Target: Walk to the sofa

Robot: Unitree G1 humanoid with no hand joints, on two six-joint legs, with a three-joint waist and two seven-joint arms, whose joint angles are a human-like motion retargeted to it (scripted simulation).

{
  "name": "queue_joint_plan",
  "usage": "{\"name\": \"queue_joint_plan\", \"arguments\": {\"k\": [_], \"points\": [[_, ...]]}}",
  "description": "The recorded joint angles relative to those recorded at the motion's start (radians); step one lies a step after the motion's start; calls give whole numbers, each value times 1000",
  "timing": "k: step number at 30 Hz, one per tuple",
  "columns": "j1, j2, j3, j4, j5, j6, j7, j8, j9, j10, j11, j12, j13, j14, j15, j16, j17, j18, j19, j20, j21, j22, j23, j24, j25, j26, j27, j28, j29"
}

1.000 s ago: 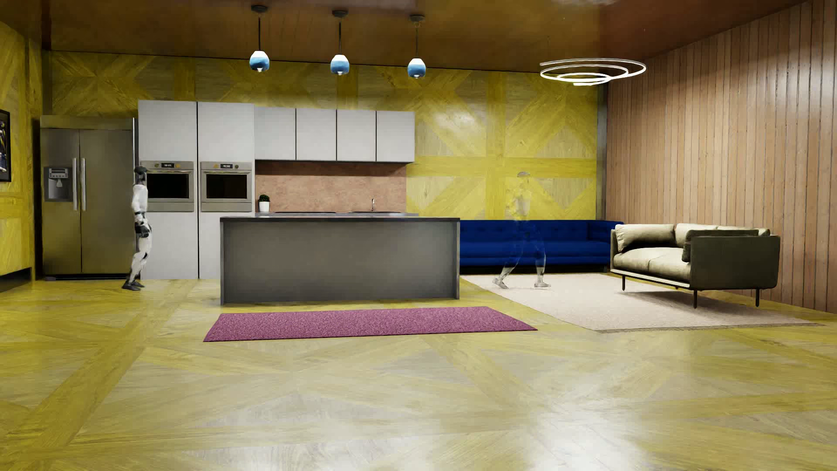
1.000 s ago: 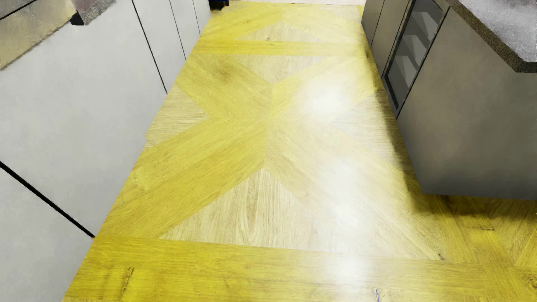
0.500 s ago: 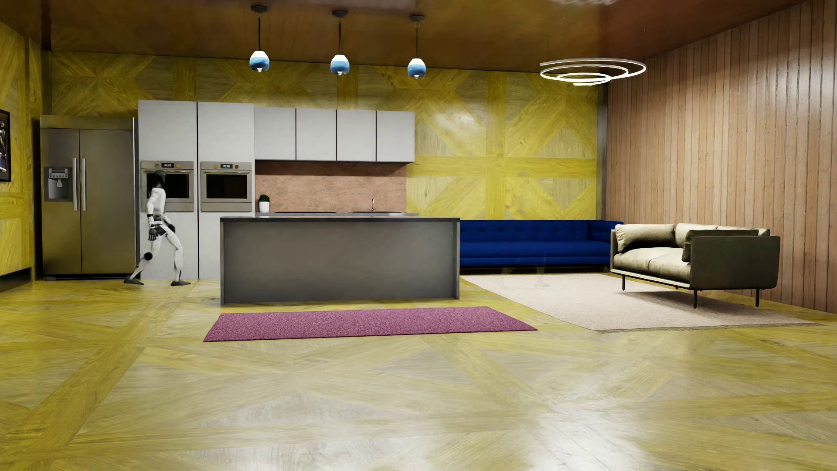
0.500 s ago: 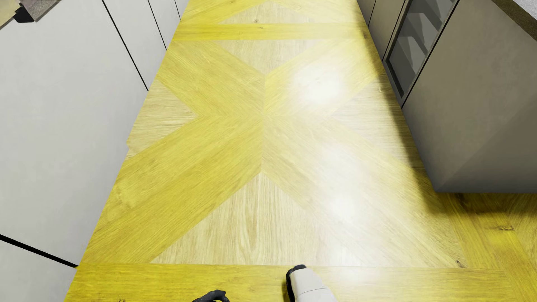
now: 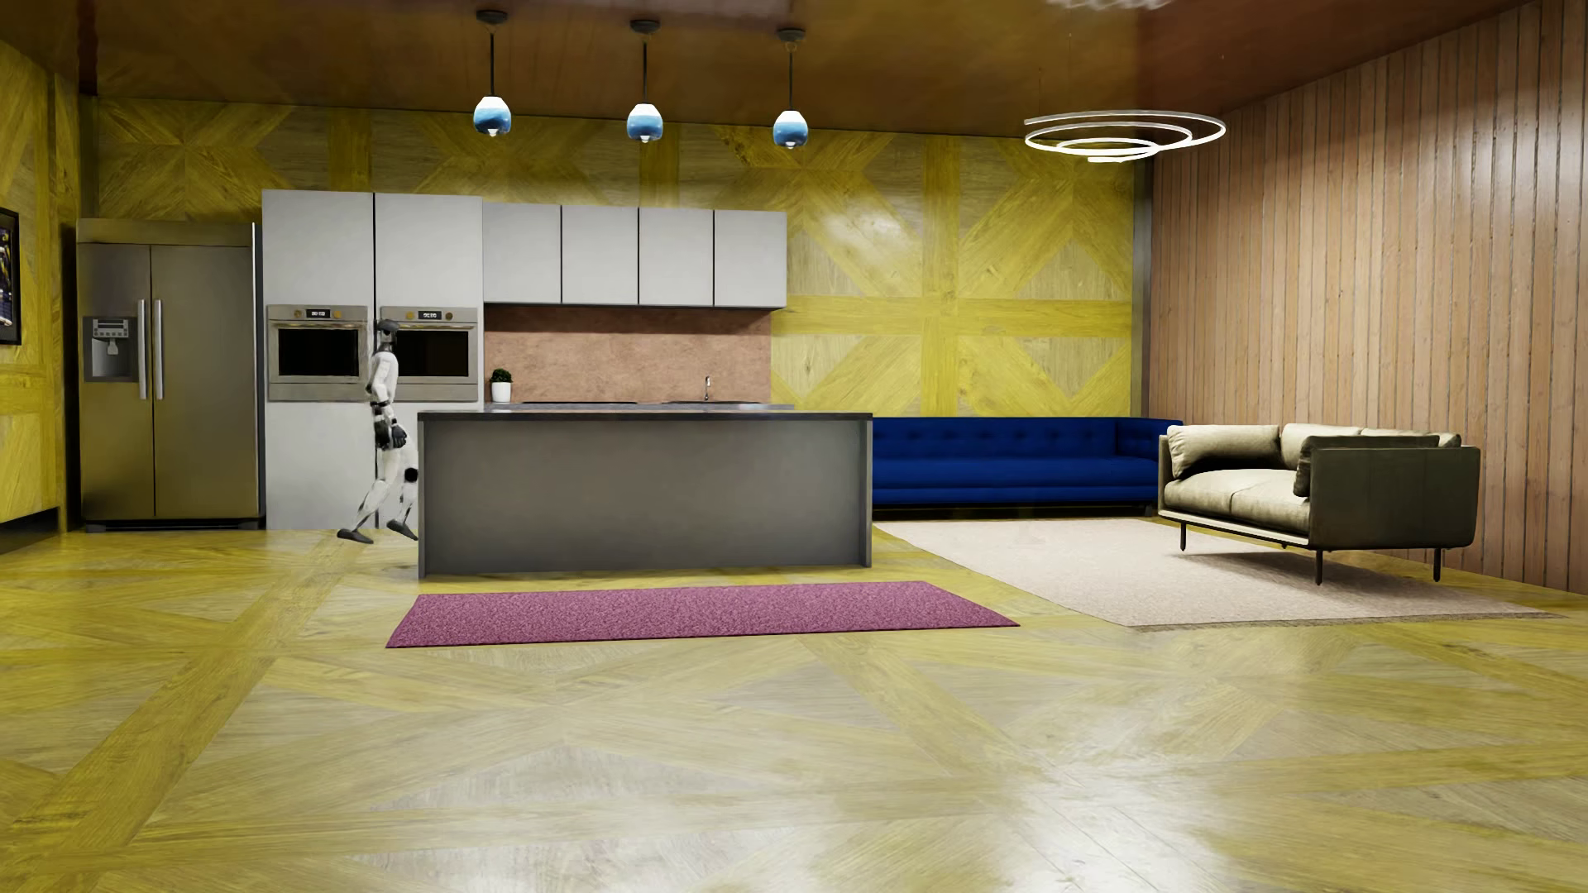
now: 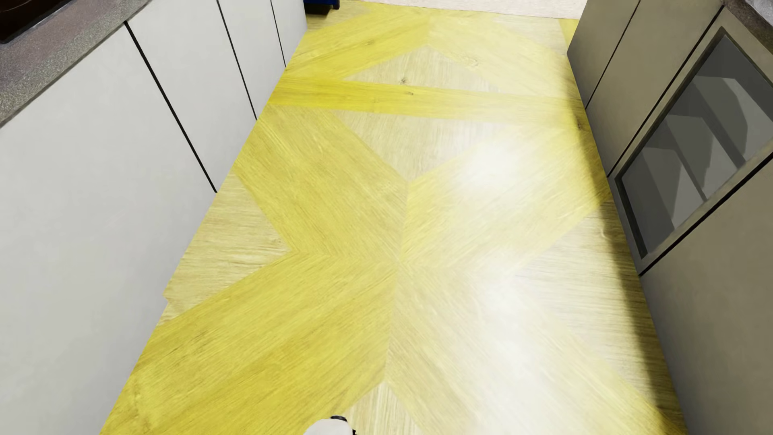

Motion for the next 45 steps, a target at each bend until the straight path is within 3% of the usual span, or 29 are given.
{"name": "queue_joint_plan", "arguments": {"k": [3,4,5,6,7,8,9,11,13,15,17,18,19,20,21,22,24,25,27,31,32,34,35,36,37,38,39,42,45], "points": [[-92,163,79,30,-18,-10,0,0,-17,-235,-35,17,-54,-386,-60,6,-24,0,0,8,-12,-13,-55,0,0,0,0,0,0],[-112,191,104,38,-26,-14,0,0,-17,-211,-14,20,-64,-309,-46,4,-21,0,0,13,-24,-8,-49,0,0,0,0,0,0],[-148,214,129,23,-46,-22,0,0,-18,-174,32,25,-55,-129,6,2,-15,0,0,8,-41,1,-32,0,0,0,0,0,0],[-170,195,131,4,-75,-42,0,0,-29,-92,118,23,-44,16,122,-3,-2,0,0,7,-56,17,-7,0,0,0,0,0,0],[-153,155,101,-35,-100,-61,0,0,-40,-30,255,19,-28,62,276,-6,11,0,0,-4,-54,40,31,0,0,0,0,0,0],[-110,74,62,-75,-111,-62,0,0,-49,1,441,8,-9,45,390,-11,11,0,0,-17,-35,53,61,0,0,0,0,0,0],[-48,-38,25,-115,-131,-66,0,0,-55,1,633,-3,11,-1,390,-20,10,0,0,9,-23,61,68,0,0,0,0,0,0],[167,-223,-71,-135,-120,-41,0,0,-41,-82,811,-35,41,-150,171,-21,12,0,0,49,-8,51,85,0,0,0,0,0,0],[368,-385,-197,-108,-97,9,0,0,-38,-182,695,-70,69,-301,94,2,7,0,0,54,-9,-17,103,0,0,0,0,0,0],[561,-486,-289,-68,-101,37,0,0,-27,-276,408,-102,92,-460,121,34,-4,0,0,72,-18,-124,104,0,0,0,0,0,0],[689,-558,-336,-52,-124,35,0,0,-47,-313,70,-150,108,-591,193,54,1,0,0,118,-29,-179,111,0,0,0,0,0,0],[732,-585,-351,-43,-137,34,0,0,-62,-314,-144,-171,112,-616,319,60,1,0,0,128,-23,-198,122,0,0,0,0,0,0],[777,-607,-374,-23,-153,36,0,0,-67,-304,-212,-187,117,-606,376,59,1,0,0,140,-21,-200,135,0,0,0,0,0,0],[819,-630,-398,14,-155,43,0,0,-65,-277,17,-184,123,-559,216,53,4,0,0,170,-20,-208,149,0,0,0,0,0,0],[839,-656,-411,50,-145,52,0,0,-74,-216,127,-165,128,-464,182,42,10,0,0,190,-13,-206,174,0,0,0,0,0,0],[821,-672,-411,83,-117,70,0,0,-91,-104,234,-140,132,-302,219,20,14,0,0,190,-5,-166,210,0,0,0,0,0,0],[676,-588,-373,116,-22,94,0,0,-74,294,341,-100,122,-6,153,-11,22,0,0,192,-19,-73,243,0,0,0,0,0,0],[564,-500,-341,117,32,99,0,0,-56,507,316,-92,121,-19,112,-16,26,0,0,158,-34,-44,217,0,0,0,0,0,0],[352,-302,-225,47,44,59,0,0,-38,654,215,-66,100,-142,88,-36,24,0,0,133,-35,-9,150,0,0,0,0,0,0],[70,60,-24,-9,11,1,0,0,-35,23,1,26,58,-16,45,-36,0,0,0,75,-76,33,-31,0,0,0,0,0,0],[21,113,4,9,14,8,0,0,-45,-145,-18,37,31,-140,14,-35,-10,0,0,70,-90,33,-59,0,0,0,0,0,0],[-47,190,58,53,-5,13,0,0,-57,-261,2,55,-15,-517,-18,-29,-22,0,0,49,-125,31,-82,0,0,0,0,0,0],[-70,231,85,63,-29,4,0,0,-54,-254,26,67,-25,-485,14,-23,-19,0,0,40,-143,28,-73,0,0,0,0,0,0],[-97,260,100,51,-61,-11,0,0,-55,-215,72,75,-21,-304,99,-20,-12,0,0,37,-161,35,-54,0,0,0,0,0,0],[-122,244,94,13,-101,-38,0,0,-69,-136,173,80,-3,-105,240,-21,-3,0,0,35,-170,47,-31,0,0,0,0,0,0],[-121,182,73,-33,-133,-69,0,0,-78,-60,334,76,14,3,399,-20,4,0,0,41,-151,69,13,0,0,0,0,0,0],[-89,79,43,-75,-146,-90,0,0,-81,-9,538,61,31,7,474,-14,4,0,0,61,-115,89,53,0,0,0,0,0,0],[199,-253,-113,-136,-108,-95,0,0,-51,-107,894,-14,88,-168,171,-4,-5,0,0,123,-48,69,72,0,0,0,0,0,0],[539,-472,-297,-89,-57,-52,0,0,-40,-286,593,-54,167,-424,137,35,-26,0,0,178,-34,-97,133,0,0,0,0,0,0]]}}
